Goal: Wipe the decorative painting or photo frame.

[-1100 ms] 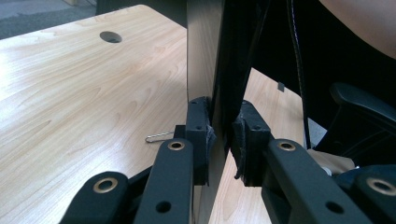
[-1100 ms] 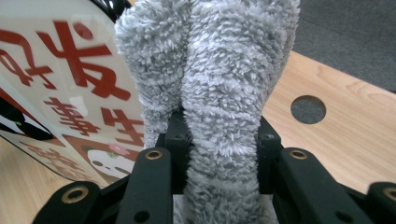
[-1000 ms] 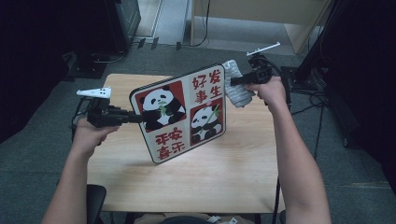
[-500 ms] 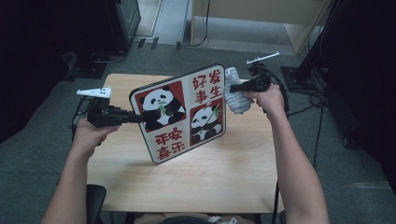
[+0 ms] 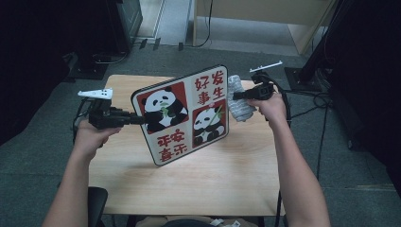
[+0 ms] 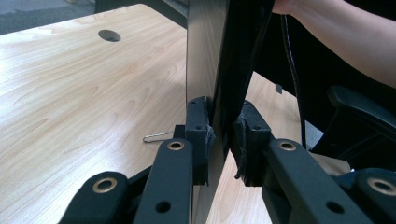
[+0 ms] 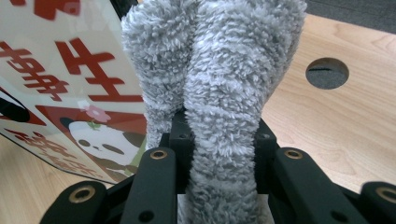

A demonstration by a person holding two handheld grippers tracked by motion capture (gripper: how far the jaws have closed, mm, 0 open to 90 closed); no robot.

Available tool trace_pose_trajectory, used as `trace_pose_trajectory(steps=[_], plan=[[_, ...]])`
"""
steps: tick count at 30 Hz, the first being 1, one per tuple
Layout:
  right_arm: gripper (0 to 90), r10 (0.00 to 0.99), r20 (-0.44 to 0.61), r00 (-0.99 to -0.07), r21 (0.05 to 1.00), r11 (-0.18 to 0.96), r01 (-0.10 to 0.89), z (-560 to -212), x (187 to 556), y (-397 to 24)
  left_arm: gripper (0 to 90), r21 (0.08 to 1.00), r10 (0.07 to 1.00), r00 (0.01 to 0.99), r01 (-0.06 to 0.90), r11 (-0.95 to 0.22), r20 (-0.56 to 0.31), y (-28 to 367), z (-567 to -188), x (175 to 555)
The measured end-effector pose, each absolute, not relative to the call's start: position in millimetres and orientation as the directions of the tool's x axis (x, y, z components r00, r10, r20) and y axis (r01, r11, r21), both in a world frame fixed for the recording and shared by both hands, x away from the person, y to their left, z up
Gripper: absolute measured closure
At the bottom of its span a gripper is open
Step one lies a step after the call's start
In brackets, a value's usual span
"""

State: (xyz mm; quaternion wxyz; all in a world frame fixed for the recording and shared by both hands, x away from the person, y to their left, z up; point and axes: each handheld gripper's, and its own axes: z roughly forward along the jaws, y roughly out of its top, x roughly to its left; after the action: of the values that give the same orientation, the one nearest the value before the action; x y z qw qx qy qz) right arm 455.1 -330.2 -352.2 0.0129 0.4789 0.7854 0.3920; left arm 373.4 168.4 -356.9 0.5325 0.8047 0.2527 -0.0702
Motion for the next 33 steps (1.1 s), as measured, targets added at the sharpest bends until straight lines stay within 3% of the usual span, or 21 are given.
trace_pose_trajectory(steps=[33], plan=[[70.7,0.786,0.356,-0.505,0.617,0.208,0.759,-410.6,432.8,-334.6,77.8,0.823,0.334,0.863,0.480,-0.305,-0.379,168.2,-357.6,372.2]])
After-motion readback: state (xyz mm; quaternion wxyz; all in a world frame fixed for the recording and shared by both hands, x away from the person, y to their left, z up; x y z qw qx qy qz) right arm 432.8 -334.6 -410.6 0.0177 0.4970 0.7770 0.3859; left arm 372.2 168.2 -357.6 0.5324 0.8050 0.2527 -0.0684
